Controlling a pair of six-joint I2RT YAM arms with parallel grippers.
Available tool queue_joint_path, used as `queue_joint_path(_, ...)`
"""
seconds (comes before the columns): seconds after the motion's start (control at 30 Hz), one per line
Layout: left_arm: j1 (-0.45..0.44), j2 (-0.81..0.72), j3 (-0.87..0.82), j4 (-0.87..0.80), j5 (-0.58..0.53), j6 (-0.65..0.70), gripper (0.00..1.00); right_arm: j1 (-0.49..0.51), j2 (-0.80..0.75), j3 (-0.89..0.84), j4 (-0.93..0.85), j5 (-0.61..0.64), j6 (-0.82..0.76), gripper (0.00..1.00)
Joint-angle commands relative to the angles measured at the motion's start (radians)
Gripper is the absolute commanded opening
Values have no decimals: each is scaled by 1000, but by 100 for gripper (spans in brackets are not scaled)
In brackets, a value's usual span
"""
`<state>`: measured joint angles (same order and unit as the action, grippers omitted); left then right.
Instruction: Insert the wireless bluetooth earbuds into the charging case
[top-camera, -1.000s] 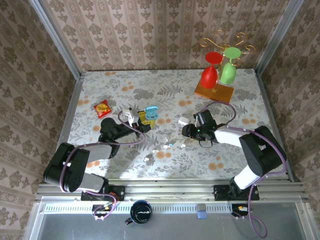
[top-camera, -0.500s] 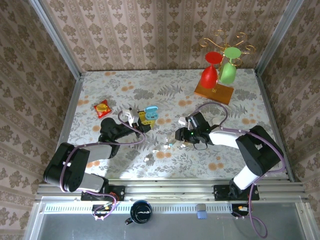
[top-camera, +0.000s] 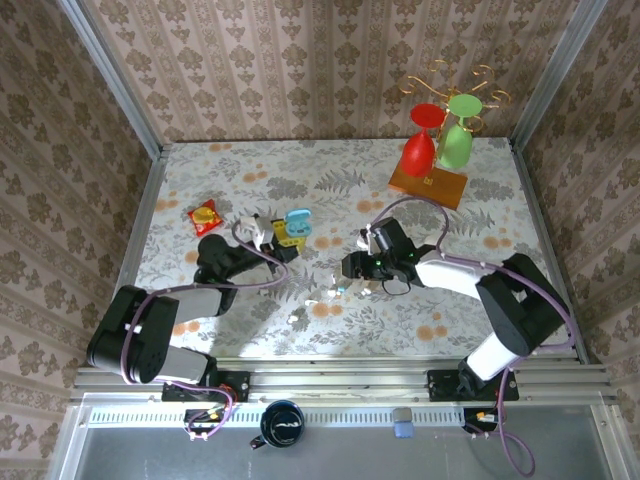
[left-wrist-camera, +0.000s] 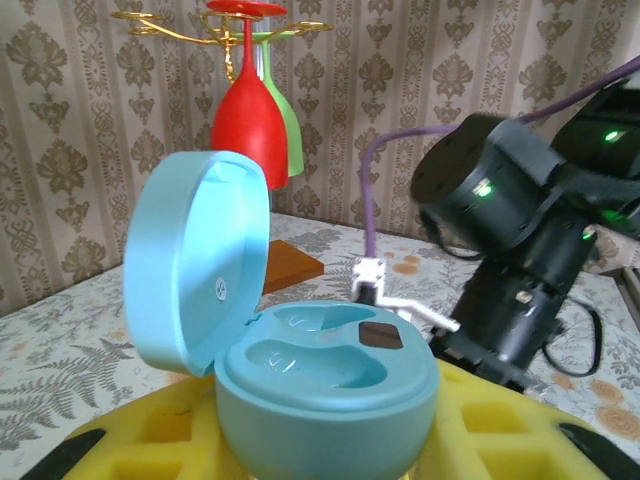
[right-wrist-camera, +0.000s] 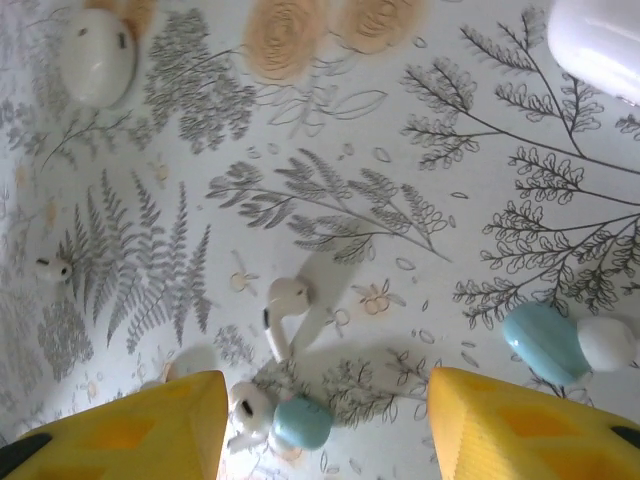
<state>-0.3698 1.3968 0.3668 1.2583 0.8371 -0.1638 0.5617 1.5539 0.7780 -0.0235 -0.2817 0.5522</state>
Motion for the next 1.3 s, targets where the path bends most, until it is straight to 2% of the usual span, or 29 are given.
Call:
queue_joint_path(0.0,28,-14,-18,29,12,21,37,6,-74,52,-147,116,-153,57)
queue_joint_path(0.13,59,-41,-39,28,1,24,37,17,-37,176,-392,288,-307,56)
queue_joint_path(0.27,93,-72,-65,27,-4,30,37,72,48,305,-580,506,-408,52)
queue_joint_path(0.37,135,-92,-90,26,-10,30,37,132,114,366,-643,652,-476,50)
queue_joint_path(0.47,159,-104,-100,24,-21,37,37,179,181,417,-697,743,-514,47)
queue_joint_path(0.67,165,-90,-89,23,-9,35,37,277,325,503,-762,930,-526,37)
queue_joint_path(0.93,166,-91,-91,23,-6,40,37,299,438,572,-784,957,-521,34)
queue_joint_path(1.27,166,-96,-95,22,-7,41,37,293,484,590,-779,964,-541,32)
